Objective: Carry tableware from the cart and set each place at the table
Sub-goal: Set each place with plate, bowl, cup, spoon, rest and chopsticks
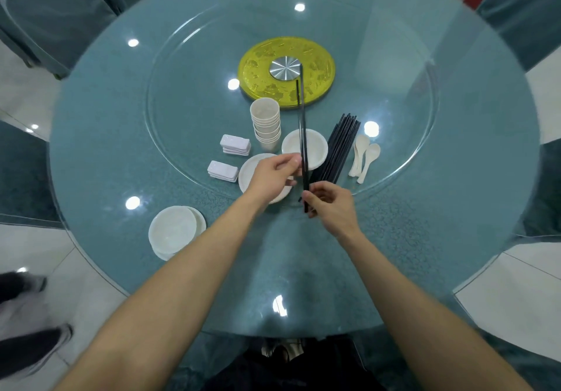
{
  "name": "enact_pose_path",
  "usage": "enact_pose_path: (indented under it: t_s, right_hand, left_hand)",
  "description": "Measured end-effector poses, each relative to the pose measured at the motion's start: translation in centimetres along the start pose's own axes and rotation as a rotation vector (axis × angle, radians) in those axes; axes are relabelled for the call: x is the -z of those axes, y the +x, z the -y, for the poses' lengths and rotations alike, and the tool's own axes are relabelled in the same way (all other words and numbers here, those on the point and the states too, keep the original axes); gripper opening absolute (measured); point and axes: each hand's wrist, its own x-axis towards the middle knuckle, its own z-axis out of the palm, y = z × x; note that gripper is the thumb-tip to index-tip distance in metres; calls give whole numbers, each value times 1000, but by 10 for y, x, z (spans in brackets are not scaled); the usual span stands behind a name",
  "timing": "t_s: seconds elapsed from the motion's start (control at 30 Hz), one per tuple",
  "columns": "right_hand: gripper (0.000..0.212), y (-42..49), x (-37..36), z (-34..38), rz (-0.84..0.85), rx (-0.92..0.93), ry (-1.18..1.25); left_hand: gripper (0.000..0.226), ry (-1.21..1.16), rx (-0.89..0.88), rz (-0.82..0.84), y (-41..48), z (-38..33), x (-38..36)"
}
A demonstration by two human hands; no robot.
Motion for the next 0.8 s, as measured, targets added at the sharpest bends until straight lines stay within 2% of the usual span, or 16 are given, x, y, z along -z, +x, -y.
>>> enact_pose_path:
  t_s: [0.17,0.33,0.6,0.7,0.8]
  right_hand:
    - [5,-9,-21,6,185,-62,65]
    - [5,-13,-40,9,298,-95,67]
    - [19,-19,-71,1,391,-135,-31]
    - [17,-21,-80,1,413,-128,-54]
    - [13,-22,-87,3,430,-114,-66]
  left_hand:
    - [24,-49,9,-45,-9,-1,31]
    - [21,-83,26,-127,-24,7,58]
    - [18,-135,48,-237,-46,16,92]
    - [28,-171,53,-262,-54,19,102]
    - [28,-181,66,-271,-59,20,109]
